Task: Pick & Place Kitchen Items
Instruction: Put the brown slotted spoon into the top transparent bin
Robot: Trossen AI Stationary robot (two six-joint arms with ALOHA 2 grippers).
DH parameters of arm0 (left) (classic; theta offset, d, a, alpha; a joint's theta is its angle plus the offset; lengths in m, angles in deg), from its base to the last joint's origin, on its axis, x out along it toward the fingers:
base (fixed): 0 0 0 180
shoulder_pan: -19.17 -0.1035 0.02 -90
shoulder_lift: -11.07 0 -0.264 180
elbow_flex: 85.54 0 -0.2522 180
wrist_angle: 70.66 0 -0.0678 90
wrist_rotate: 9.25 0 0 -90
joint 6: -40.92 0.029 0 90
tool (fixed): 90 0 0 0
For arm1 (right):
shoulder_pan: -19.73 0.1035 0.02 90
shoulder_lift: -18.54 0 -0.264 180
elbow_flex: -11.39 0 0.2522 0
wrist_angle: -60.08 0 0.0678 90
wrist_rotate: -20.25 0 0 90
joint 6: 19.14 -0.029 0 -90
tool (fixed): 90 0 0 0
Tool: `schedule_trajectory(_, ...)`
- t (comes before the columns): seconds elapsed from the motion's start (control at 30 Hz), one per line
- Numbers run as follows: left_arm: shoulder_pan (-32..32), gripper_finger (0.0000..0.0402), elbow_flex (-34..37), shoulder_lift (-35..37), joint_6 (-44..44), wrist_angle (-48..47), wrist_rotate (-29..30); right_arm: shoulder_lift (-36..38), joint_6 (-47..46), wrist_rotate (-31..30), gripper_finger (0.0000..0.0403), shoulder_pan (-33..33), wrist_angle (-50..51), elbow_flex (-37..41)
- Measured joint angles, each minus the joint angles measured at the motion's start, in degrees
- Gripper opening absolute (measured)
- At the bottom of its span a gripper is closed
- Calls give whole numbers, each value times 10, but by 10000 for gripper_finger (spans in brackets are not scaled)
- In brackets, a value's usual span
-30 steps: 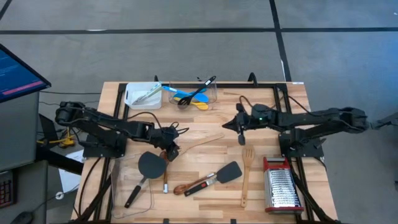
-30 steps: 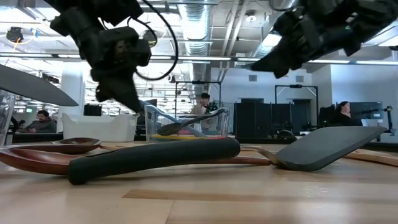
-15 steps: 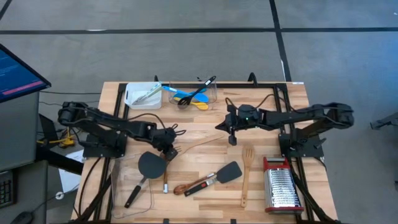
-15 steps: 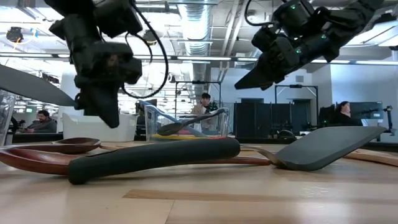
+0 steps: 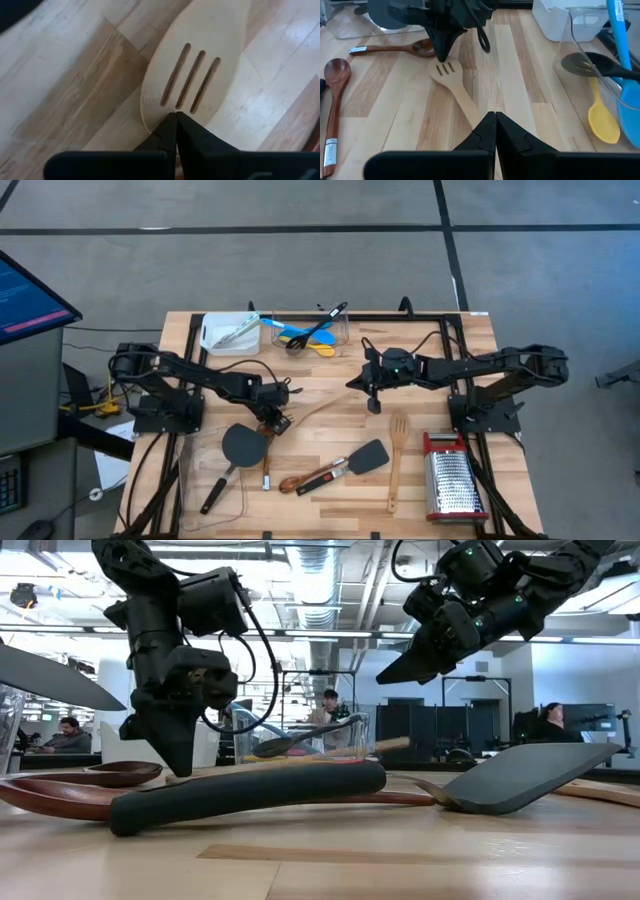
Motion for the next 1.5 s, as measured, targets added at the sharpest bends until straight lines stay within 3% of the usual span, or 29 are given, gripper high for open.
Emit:
schedule_trajectory(0.5,0,2,2,-1,1,-2,1,0,66,0,0,10,43,-8)
schedule_trajectory(0.97,0,2,2,-2,1,-2,1,-5,154,-45,0,20,310,-194)
schedule_trajectory(1.23,0,2,2,-2,1,-2,0,-5,171,-45,0,20,371,-218)
schedule_trajectory(1.5,1,2,3,-2,1,0,-1,-98,184,-53,0,20,391,-230)
